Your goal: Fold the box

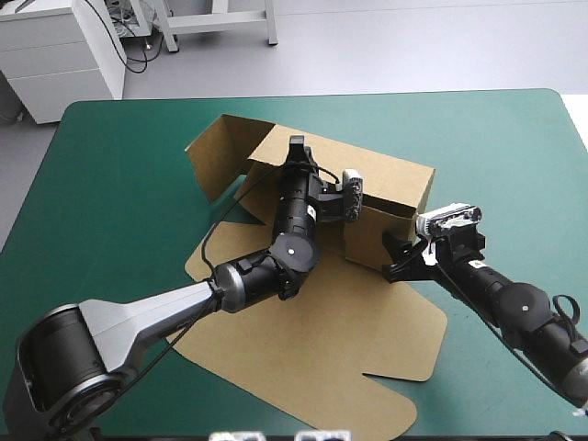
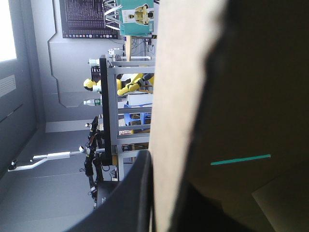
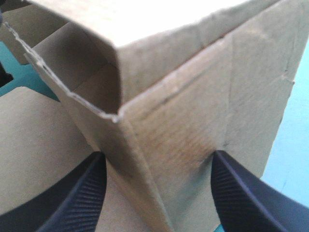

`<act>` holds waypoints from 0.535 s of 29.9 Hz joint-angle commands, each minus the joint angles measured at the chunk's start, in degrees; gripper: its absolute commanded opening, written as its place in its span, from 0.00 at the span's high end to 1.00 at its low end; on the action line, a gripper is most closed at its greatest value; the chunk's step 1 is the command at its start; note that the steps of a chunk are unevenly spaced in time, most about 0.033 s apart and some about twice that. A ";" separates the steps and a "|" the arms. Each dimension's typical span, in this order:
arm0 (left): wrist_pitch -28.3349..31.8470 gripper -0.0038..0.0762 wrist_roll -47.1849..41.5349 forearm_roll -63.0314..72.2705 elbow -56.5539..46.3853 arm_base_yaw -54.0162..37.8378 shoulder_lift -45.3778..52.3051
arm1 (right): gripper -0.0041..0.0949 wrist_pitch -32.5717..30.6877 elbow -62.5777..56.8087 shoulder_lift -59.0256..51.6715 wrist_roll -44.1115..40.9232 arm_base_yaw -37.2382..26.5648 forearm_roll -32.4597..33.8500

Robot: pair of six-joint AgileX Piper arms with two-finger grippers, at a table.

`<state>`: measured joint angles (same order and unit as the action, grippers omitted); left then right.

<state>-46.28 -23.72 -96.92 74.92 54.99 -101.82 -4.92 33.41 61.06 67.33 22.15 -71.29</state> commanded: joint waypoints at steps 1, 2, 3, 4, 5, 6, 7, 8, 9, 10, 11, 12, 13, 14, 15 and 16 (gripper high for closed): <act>-1.25 0.96 0.52 -7.04 2.16 0.14 2.81 | 0.38 5.48 1.62 0.16 -1.69 1.13 -1.15; -1.39 0.96 0.89 -6.88 2.16 0.14 2.81 | 0.38 6.18 1.62 0.48 -2.43 1.13 -1.15; -1.65 0.96 0.88 -6.88 2.16 0.14 2.81 | 0.38 6.72 1.62 0.94 -2.59 1.13 -1.15; -1.81 0.96 0.88 -6.88 2.16 0.14 2.81 | 0.38 7.59 1.62 1.06 -2.71 1.13 -1.26; -1.91 0.96 0.88 -6.88 2.16 0.14 2.81 | 0.38 8.59 1.62 1.32 -2.83 1.13 -1.23; -1.91 0.96 0.88 -6.88 2.16 0.14 2.81 | 0.38 9.70 1.62 1.56 -3.13 1.13 -1.23; -1.91 0.96 0.88 -6.88 2.16 0.14 2.81 | 0.38 10.70 1.62 1.56 -3.10 1.13 -1.23; -1.91 0.96 0.88 -6.88 2.16 0.14 2.81 | 0.39 11.85 1.62 1.56 -3.15 1.13 -1.23; -1.91 0.96 0.88 -6.88 2.16 0.14 2.81 | 0.39 12.84 1.62 1.56 -3.15 1.13 -1.23; -1.91 0.96 0.88 -6.88 2.16 0.14 2.81 | 0.39 13.54 1.62 1.56 -3.15 1.13 -1.23; -1.91 0.96 0.88 -7.01 2.16 0.14 2.81 | 0.39 14.26 1.62 1.56 -3.15 1.13 -1.23; -1.91 0.96 0.88 -7.11 2.16 0.14 2.81 | 0.39 14.50 1.62 1.56 -3.15 1.13 -1.23; -1.91 0.96 0.88 -7.09 2.16 0.14 2.81 | 0.39 14.79 1.62 1.56 -3.15 1.13 -1.23; -1.91 0.96 0.88 -7.09 2.16 0.14 2.81 | 0.39 15.42 1.62 1.56 -3.15 1.13 -1.23; -1.81 0.96 0.88 -7.09 2.16 0.14 2.81 | 0.39 16.42 1.62 1.70 -2.99 1.13 -1.23; -1.81 0.96 0.88 -7.09 2.16 0.14 2.81 | 0.39 17.48 1.62 2.05 -3.00 1.13 -1.23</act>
<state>-46.24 -22.14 -96.92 75.09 54.99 -101.82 8.44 33.41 63.67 64.17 23.12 -72.74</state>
